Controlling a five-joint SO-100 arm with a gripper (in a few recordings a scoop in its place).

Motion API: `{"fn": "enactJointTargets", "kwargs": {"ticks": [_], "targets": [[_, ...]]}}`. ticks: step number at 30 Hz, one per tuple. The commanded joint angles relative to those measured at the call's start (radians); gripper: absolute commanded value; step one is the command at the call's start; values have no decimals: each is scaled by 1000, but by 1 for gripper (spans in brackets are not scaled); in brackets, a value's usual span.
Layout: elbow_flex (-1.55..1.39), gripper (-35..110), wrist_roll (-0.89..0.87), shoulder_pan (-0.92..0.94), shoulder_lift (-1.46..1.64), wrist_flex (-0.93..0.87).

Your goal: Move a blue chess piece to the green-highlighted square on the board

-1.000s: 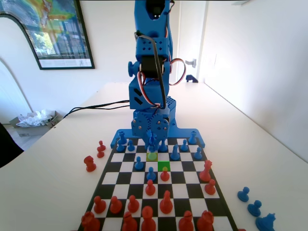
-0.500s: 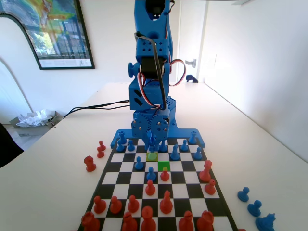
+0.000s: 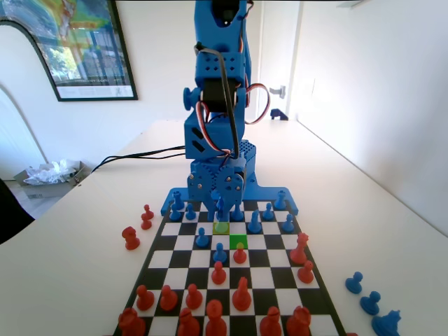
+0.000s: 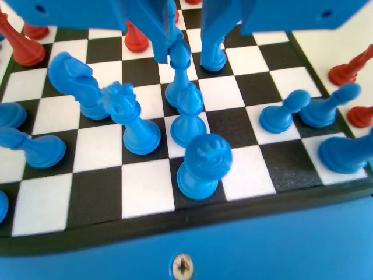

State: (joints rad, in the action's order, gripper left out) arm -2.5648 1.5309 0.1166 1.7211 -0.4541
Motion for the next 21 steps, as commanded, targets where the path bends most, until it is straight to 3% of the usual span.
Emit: {"fn": "enactJointTargets", "kwargs": {"ticks": [1,21], "targets": [[-15,9,18,12,17,11],[6,3,43,17,8,-26]]}}
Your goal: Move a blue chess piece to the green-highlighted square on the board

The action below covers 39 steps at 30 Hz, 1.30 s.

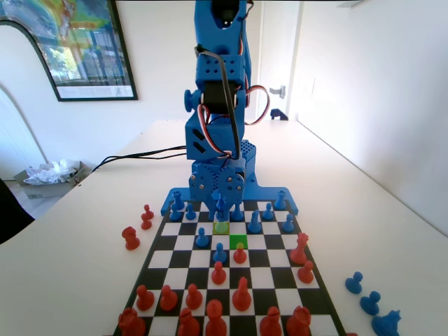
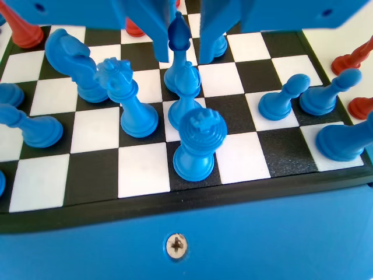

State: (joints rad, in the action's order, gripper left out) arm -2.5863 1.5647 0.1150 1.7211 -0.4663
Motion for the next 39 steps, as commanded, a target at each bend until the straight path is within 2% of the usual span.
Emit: {"fn": "enactJointTargets", "kwargs": {"ticks": [1,7,18,39], "targets": [[28,1,9,20,8,-15],[38,1,0,25,8,-15],[233,1,-130,-15,15,-195],[334,1,-218,-118,-91,-184]]}}
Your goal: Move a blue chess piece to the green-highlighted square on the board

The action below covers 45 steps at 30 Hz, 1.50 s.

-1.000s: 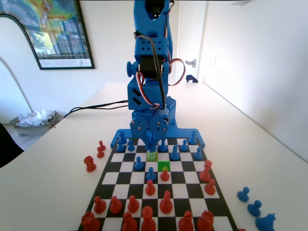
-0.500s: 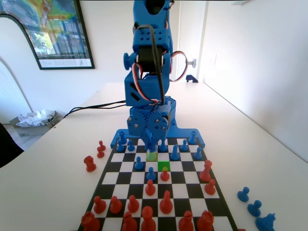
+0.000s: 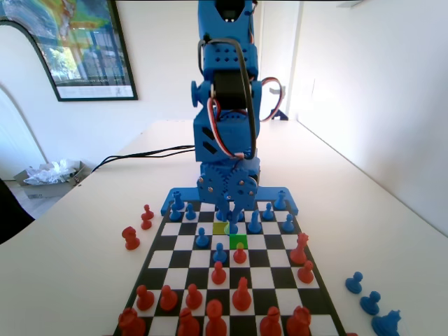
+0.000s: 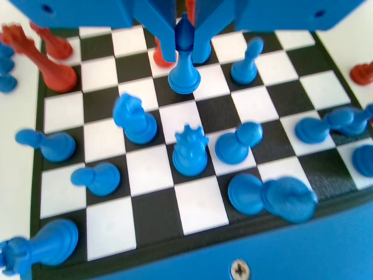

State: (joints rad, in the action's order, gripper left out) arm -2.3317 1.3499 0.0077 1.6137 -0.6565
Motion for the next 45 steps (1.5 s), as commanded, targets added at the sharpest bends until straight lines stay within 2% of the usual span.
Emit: {"fn": "enactJointTargets", "kwargs": {"ticks": [1,45], "targets": [[83,1,-3,-11,12,6],[-40,3,32,-43,-31,149]]}}
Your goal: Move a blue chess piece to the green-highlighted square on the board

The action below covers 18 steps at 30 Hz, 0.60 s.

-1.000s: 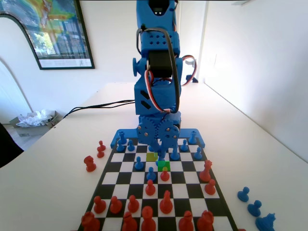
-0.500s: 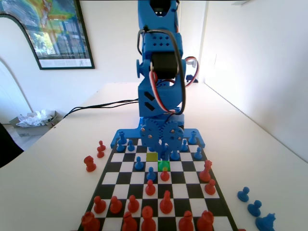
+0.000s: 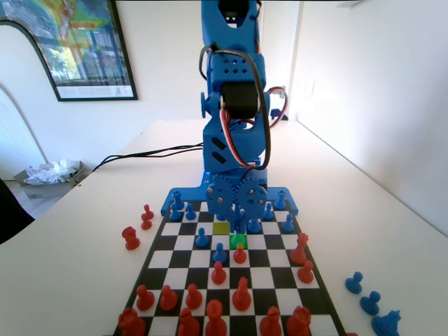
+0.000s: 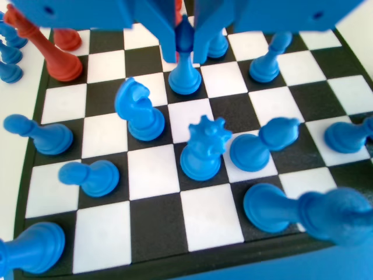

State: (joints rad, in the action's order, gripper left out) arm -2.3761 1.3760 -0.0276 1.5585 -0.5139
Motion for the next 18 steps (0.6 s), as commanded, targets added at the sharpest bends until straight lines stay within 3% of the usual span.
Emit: {"fn": "enactJointTargets", "kwargs": {"ticks": [1,5,18], "targets": [[9,4,3,-8,25,6],[26,17,-8,-3,25,5],[146,16,-66,29,75,-101]]}}
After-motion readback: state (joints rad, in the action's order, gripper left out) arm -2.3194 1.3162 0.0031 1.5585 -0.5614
